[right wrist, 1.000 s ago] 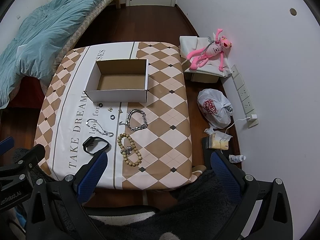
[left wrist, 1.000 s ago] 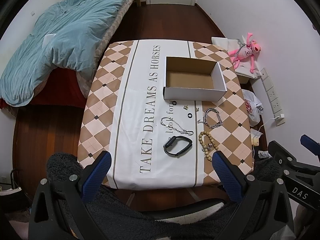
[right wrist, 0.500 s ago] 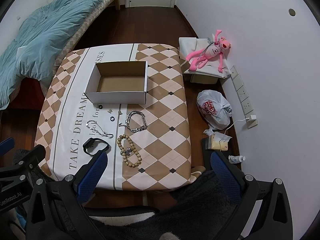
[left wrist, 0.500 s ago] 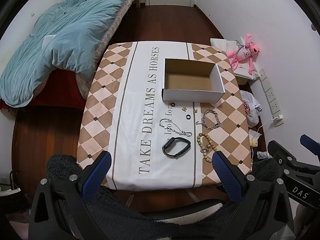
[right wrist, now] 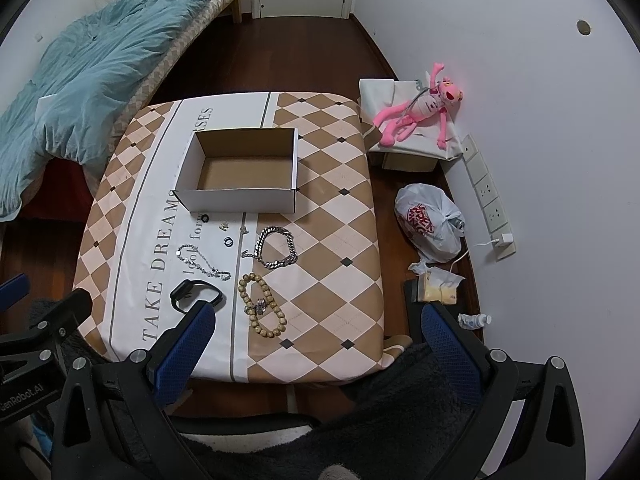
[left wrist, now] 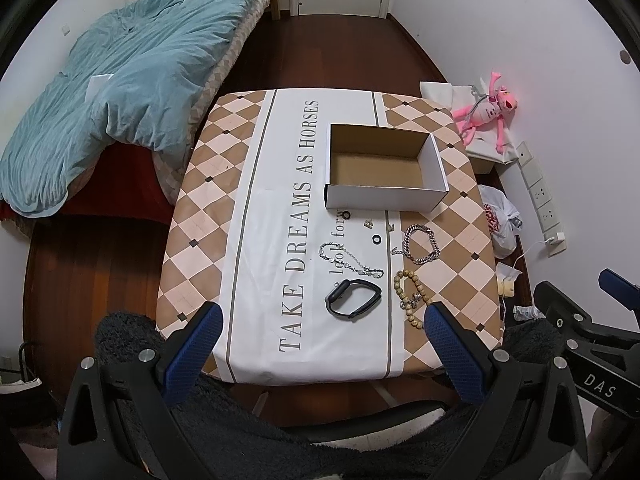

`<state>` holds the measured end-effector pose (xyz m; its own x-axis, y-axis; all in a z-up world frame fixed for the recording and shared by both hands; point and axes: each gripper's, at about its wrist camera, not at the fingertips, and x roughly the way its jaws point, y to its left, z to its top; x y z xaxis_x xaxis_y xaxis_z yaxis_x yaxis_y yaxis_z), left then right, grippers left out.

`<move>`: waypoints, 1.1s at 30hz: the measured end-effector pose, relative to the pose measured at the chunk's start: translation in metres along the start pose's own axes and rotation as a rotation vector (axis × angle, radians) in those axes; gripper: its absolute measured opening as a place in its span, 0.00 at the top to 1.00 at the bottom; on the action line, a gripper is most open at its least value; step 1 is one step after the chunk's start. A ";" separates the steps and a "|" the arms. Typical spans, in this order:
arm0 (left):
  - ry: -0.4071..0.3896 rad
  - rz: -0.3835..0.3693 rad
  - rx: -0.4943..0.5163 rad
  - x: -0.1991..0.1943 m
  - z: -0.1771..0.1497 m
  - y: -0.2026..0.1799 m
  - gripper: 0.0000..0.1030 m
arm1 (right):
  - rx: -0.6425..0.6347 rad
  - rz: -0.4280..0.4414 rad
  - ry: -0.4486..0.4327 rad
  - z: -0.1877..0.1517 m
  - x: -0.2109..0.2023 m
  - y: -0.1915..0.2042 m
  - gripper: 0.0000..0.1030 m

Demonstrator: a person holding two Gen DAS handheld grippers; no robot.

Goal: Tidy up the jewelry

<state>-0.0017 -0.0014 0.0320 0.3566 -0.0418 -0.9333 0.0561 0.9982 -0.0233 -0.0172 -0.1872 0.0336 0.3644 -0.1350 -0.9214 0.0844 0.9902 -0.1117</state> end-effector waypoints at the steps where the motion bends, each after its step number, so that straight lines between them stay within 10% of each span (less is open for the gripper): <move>1: -0.001 -0.001 -0.001 0.000 -0.001 0.000 0.00 | -0.001 0.001 -0.002 0.000 0.000 0.000 0.00; 33: -0.017 0.049 0.008 0.031 0.016 -0.001 0.00 | 0.068 0.001 0.043 0.010 0.036 -0.011 0.00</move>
<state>0.0242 -0.0047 0.0089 0.3751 0.0065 -0.9270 0.0451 0.9987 0.0252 0.0045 -0.2035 0.0052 0.3246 -0.1312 -0.9367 0.1478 0.9852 -0.0868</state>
